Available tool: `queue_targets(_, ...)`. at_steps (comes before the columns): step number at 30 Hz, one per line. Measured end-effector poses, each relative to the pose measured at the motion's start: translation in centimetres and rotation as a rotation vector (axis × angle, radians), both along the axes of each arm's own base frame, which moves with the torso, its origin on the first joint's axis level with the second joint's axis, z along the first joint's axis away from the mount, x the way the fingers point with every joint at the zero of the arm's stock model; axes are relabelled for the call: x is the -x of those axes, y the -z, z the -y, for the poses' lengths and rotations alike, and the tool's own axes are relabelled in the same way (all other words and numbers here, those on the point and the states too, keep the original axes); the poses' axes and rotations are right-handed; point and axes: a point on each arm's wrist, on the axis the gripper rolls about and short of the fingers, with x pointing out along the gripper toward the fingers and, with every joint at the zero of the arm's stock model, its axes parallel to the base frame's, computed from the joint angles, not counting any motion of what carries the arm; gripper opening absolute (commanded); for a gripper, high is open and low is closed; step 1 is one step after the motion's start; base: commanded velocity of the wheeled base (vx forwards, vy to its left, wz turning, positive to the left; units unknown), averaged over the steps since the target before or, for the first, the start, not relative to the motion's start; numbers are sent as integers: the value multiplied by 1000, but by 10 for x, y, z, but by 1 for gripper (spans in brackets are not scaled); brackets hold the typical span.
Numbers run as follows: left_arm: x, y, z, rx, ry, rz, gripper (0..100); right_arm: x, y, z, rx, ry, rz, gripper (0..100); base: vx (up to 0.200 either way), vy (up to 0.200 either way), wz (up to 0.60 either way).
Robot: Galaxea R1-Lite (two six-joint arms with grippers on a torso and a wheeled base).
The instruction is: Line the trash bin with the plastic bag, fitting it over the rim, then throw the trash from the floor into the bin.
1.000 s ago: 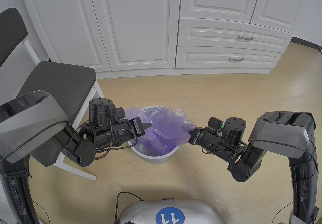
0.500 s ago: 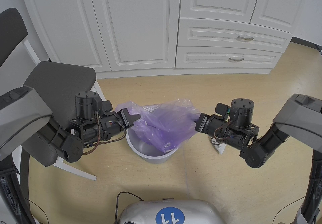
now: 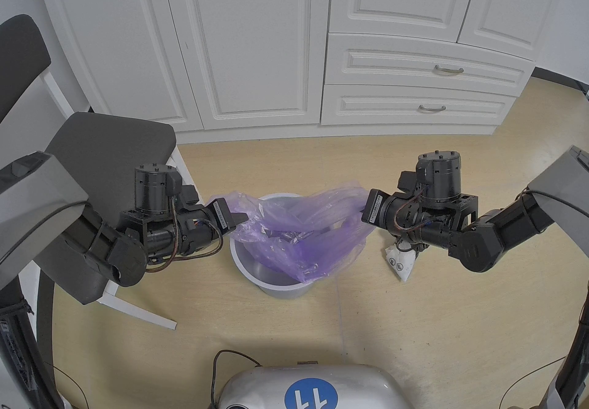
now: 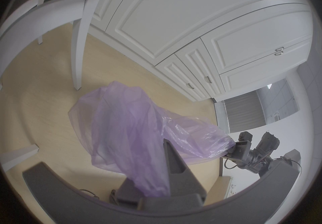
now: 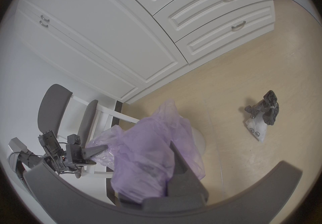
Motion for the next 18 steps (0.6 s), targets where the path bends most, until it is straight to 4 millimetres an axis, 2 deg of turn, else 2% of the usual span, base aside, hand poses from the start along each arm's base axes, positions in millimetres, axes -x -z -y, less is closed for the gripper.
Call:
queue_targets(10, -27, 39, -3, -31, -33, -95, 0, -28, 45, -11, 16, 24, -86, 0, 0, 0, 0)
queue_targets(18, -42, 56, -10, -50, -68, -155, 0, -51, 86, -27, -82, 68, -187, 0, 0, 0, 0)
